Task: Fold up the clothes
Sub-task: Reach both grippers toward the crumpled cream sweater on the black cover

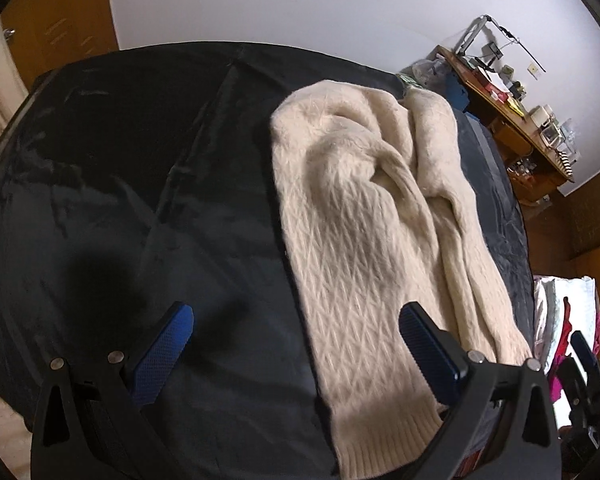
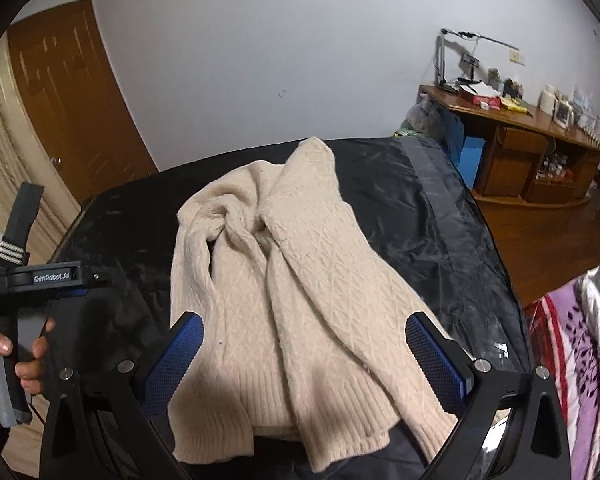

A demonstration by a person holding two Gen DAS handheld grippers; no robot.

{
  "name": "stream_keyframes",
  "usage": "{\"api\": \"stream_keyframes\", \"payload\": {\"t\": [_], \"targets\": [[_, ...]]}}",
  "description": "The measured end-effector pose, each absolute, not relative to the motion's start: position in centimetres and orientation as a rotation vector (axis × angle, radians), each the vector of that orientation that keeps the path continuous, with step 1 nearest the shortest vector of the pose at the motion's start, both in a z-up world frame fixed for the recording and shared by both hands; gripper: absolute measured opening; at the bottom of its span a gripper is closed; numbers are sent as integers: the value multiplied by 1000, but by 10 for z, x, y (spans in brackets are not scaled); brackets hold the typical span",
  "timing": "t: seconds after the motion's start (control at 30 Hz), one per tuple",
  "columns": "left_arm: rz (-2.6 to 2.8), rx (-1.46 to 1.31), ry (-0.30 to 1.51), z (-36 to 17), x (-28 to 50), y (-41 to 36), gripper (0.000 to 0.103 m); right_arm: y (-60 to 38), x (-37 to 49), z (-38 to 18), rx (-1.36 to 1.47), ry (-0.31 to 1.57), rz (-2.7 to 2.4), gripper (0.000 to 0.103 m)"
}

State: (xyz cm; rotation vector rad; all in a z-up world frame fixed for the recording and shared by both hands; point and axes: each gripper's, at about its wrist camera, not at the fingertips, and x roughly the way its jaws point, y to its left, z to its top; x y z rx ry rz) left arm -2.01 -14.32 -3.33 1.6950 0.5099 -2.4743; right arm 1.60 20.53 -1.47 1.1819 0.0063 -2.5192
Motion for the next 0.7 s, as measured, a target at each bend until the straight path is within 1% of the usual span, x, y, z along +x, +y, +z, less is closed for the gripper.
{"api": "stream_keyframes", "payload": {"t": [0.17, 0.27, 0.37, 0.5, 0.6, 0.7], "targets": [[-2475, 1686, 549, -51, -60, -159, 103, 190, -2, -15, 1220, 13, -2500, 103], [-2445, 1690, 612, -66, -91, -176, 103, 181, -15, -18, 1258, 44, -2517, 103], [-2434, 1692, 709, -84, -124, -196, 103, 171, -31, -24, 1297, 44, -2517, 103], [-2471, 1699, 880, -111, -154, -212, 103, 160, -52, -32, 1328, 28, -2497, 103], [-2497, 1713, 877, -126, -167, -214, 102, 150, -67, -39, 1341, 59, -2498, 103], [-2578, 1670, 844, -125, -175, -211, 102, 146, -82, -47, 1368, 66, -2501, 103]]}}
